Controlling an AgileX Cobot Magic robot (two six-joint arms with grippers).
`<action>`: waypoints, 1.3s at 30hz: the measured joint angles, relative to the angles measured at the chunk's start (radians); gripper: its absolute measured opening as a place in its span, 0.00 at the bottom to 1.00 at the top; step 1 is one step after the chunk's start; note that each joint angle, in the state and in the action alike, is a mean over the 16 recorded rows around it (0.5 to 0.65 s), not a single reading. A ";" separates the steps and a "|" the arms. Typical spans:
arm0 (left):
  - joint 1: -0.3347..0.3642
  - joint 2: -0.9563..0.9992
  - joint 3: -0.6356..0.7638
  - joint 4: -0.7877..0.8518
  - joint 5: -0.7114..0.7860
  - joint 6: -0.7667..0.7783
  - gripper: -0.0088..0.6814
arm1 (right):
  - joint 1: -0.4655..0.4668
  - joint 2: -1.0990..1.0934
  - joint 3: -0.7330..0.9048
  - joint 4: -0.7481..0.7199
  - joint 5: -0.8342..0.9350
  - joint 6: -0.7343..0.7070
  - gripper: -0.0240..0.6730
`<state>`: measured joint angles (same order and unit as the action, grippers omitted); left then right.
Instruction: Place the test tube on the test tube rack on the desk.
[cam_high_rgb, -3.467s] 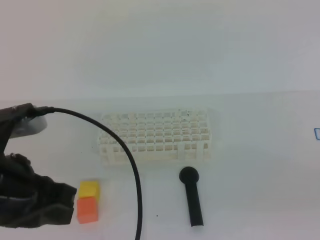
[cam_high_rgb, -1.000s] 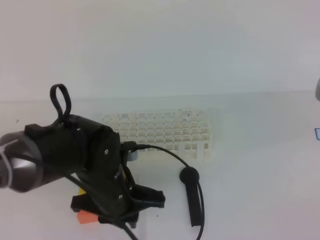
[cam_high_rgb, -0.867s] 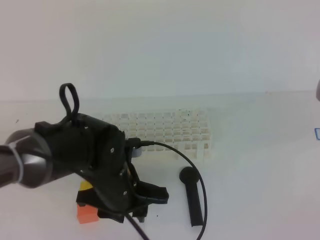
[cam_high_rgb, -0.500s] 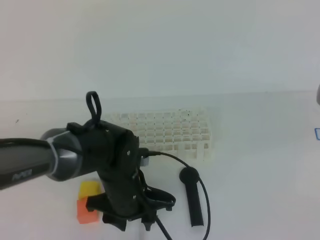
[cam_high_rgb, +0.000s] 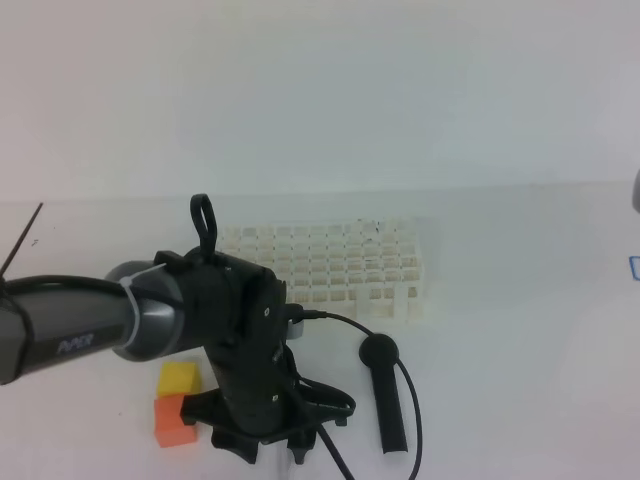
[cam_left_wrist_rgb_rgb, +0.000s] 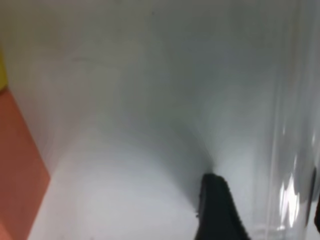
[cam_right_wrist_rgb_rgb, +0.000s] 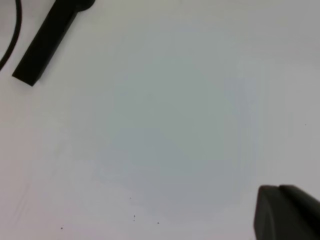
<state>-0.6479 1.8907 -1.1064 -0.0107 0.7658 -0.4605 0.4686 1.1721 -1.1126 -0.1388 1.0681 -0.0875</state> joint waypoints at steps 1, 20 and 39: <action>0.000 0.002 -0.001 -0.001 0.001 0.002 0.58 | 0.000 0.000 0.000 0.000 0.000 -0.001 0.03; 0.002 0.023 -0.010 -0.003 0.011 0.050 0.21 | 0.000 0.000 0.000 0.000 0.000 -0.005 0.03; -0.001 -0.209 -0.073 0.089 0.029 0.178 0.17 | 0.000 0.000 0.000 -0.007 0.001 -0.015 0.03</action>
<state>-0.6493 1.6820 -1.1794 0.0782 0.7951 -0.2825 0.4686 1.1721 -1.1127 -0.1461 1.0687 -0.1022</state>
